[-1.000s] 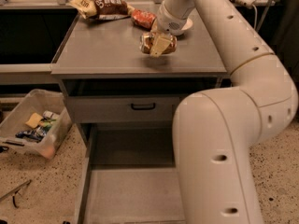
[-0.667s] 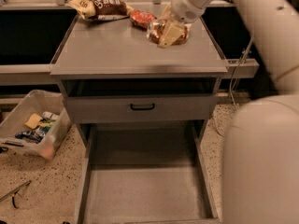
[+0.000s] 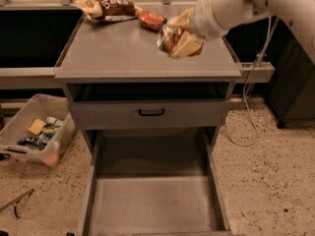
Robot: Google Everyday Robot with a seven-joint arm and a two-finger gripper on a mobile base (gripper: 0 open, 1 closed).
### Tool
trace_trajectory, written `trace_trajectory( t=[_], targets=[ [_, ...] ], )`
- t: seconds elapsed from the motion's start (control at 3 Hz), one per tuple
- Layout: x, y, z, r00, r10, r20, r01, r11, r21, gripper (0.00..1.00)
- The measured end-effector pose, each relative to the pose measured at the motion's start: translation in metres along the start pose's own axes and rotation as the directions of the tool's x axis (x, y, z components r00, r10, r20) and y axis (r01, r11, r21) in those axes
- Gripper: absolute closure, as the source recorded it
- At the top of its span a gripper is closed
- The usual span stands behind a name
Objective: Place orange can into middle drawer
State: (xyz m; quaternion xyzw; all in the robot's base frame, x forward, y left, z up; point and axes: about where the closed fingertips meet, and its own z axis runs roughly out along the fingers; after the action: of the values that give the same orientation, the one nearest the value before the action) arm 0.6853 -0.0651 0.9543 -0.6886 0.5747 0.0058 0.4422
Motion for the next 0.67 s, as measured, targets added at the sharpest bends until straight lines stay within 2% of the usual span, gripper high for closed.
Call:
trace_trajectory(
  t=[0.33, 0.67],
  targets=[
    [0.0271, 0.0782, 0.0846, 1.000, -0.013, 0.015, 0.015, 0.9880, -0.154, 1.00],
    [0.0271, 0.0782, 0.0846, 1.000, -0.013, 0.015, 0.015, 0.9879, -0.154, 1.00]
  ],
)
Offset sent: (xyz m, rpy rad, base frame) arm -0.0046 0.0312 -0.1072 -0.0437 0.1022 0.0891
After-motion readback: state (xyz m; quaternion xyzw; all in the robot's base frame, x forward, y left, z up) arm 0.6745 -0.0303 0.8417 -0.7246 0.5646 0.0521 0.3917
